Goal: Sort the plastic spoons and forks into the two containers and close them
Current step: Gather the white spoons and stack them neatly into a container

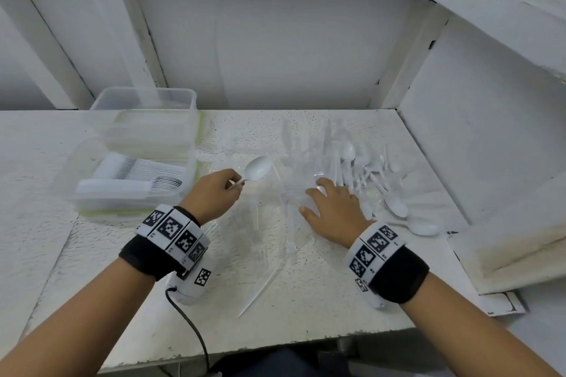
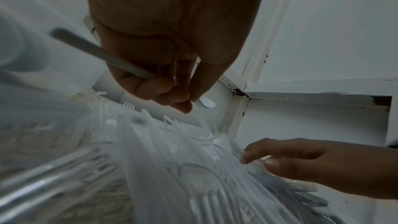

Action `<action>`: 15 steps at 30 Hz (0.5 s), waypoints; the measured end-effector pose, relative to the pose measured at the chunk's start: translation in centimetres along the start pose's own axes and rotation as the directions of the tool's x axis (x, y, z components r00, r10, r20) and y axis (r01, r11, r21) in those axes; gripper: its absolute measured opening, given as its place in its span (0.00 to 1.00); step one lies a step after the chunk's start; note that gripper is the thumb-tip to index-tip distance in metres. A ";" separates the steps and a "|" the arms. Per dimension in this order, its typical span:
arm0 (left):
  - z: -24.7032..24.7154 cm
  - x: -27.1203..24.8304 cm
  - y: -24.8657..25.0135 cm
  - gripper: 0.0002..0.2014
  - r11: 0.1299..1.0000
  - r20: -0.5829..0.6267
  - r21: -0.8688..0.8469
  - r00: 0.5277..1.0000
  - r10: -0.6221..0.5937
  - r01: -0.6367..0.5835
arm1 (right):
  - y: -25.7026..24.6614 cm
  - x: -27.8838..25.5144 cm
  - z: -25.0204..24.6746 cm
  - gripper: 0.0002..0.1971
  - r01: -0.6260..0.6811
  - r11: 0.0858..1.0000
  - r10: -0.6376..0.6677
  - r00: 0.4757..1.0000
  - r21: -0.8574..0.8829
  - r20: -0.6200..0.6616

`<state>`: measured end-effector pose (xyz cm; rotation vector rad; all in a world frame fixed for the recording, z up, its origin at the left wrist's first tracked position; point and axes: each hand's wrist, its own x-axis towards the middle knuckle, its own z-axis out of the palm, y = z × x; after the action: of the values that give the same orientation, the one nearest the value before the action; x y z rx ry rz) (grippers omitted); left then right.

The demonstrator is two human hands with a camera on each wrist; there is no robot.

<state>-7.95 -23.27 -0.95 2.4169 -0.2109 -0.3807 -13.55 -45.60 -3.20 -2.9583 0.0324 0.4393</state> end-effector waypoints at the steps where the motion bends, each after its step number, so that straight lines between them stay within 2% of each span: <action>1: 0.0 0.0 -0.1 0.09 1.000 0.004 -0.003 1.000 0.001 -0.001 | -0.3 -0.1 0.0 0.27 0.014 1.000 -0.014 1.000 0.012 -0.003; 5: 0.1 -0.2 -0.4 0.08 1.000 0.019 -0.012 1.000 0.002 -0.001 | -0.8 -0.4 -0.2 0.24 0.098 0.992 -0.095 0.995 0.077 -0.040; 8: 0.1 -0.4 -0.5 0.08 1.000 0.020 -0.011 1.000 0.015 -0.015 | -0.8 -1.2 -1.2 0.19 0.237 0.949 -0.226 0.971 0.207 -0.076; 10: 0.1 -0.5 -0.6 0.07 1.000 0.016 -0.024 1.000 0.019 -0.018 | -0.4 -2.0 -2.0 0.17 0.276 0.912 -0.253 0.961 0.303 -0.112; 12: 0.2 -0.6 -0.8 0.07 0.999 0.014 -0.041 1.000 0.015 -0.014 | 0.5 -2.4 -2.7 0.15 0.260 0.876 -0.197 0.962 0.406 -0.190; 15: 0.4 -0.9 -1.0 0.06 0.999 0.014 -0.054 1.000 0.009 -0.008 | 2.8 -2.6 -3.6 0.10 0.118 0.884 0.034 0.949 0.453 -0.313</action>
<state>-8.90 -22.49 -1.67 2.3602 -0.2149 -0.3948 -15.13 -48.97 0.59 -2.5083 0.0949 -0.0526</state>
